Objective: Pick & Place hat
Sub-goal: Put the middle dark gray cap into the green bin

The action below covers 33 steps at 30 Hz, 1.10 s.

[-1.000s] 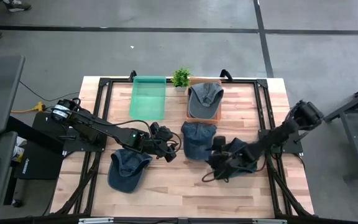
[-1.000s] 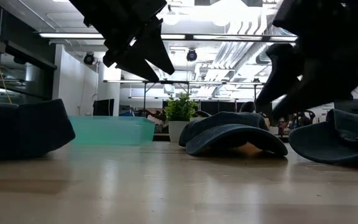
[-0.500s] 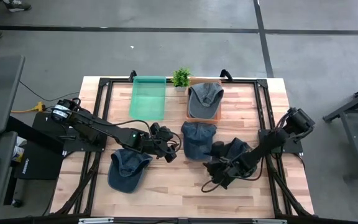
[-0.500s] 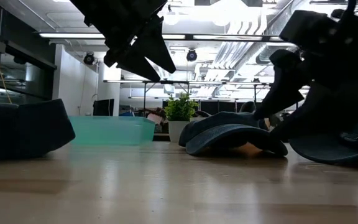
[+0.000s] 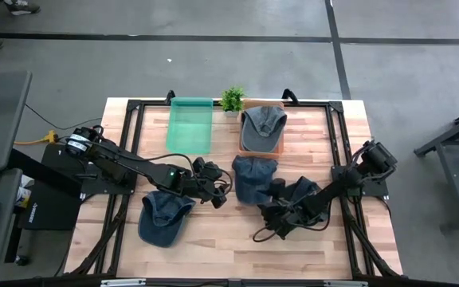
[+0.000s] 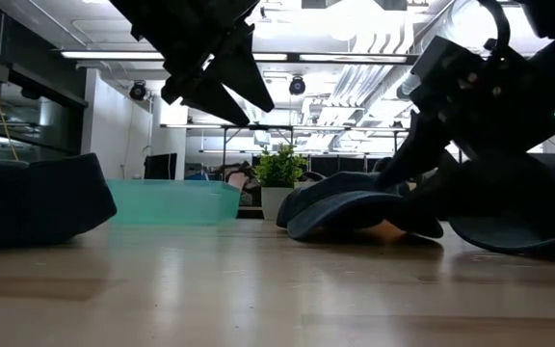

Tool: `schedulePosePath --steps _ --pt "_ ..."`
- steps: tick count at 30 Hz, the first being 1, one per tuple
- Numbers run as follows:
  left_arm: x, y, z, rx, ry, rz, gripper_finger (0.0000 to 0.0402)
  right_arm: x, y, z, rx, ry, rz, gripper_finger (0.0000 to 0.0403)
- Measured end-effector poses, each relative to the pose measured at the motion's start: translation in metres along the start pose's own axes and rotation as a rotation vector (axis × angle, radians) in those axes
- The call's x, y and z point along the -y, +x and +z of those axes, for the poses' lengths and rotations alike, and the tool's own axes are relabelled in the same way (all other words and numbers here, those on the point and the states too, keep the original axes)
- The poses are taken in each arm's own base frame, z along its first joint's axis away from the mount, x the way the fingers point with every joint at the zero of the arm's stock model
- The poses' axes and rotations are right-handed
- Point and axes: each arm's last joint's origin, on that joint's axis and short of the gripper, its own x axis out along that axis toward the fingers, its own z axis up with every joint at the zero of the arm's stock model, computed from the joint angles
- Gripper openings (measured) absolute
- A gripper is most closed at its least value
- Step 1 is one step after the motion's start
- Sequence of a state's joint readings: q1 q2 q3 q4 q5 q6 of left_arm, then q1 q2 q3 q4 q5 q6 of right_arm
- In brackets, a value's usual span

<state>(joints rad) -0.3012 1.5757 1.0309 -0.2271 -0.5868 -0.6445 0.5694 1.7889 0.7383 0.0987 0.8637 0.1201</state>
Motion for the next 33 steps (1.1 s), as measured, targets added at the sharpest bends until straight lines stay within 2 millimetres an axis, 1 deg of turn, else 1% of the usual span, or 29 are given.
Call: schedulePosePath --steps 3,6,9,13,16,18,22,25,29,33 --pt "0.000 0.000 0.000 -0.001 0.000 -0.001 0.0270 0.000 0.000 0.000 0.001 0.009 -0.003 0.0238" --pt "0.000 0.000 0.000 -0.001 -0.002 -0.002 0.0270 0.000 0.000 0.001 0.005 0.019 0.005 0.0208" --pt "0.000 0.000 0.000 -0.001 -0.015 -0.002 0.0270 0.000 0.000 0.001 0.007 0.044 0.011 0.0165" --pt "0.000 0.000 0.000 -0.001 -0.020 -0.003 0.0270 0.000 0.000 0.003 0.019 0.082 0.008 0.0098" --pt "0.000 0.000 0.000 0.000 -0.020 -0.003 0.0270 -0.001 -0.001 0.005 0.037 0.087 0.002 0.0048" --pt "0.000 0.000 0.000 0.000 -0.020 -0.003 0.0270 -0.002 -0.003 0.006 0.050 0.074 -0.011 0.0025" --pt "0.000 0.000 0.000 0.000 -0.020 -0.003 0.0270 -0.005 -0.009 0.010 0.090 0.089 -0.040 0.0022" --pt "0.000 0.000 0.000 0.003 -0.021 -0.003 0.0270 -0.003 -0.015 0.014 0.119 0.119 -0.043 0.0012" --pt "0.002 0.000 0.004 0.057 0.003 0.005 0.0270 0.003 -0.030 0.023 0.170 0.199 -0.065 0.0007" --pt "0.001 -0.008 0.014 0.135 0.047 0.035 0.0270 0.014 -0.049 0.033 0.237 0.317 -0.127 0.0007"
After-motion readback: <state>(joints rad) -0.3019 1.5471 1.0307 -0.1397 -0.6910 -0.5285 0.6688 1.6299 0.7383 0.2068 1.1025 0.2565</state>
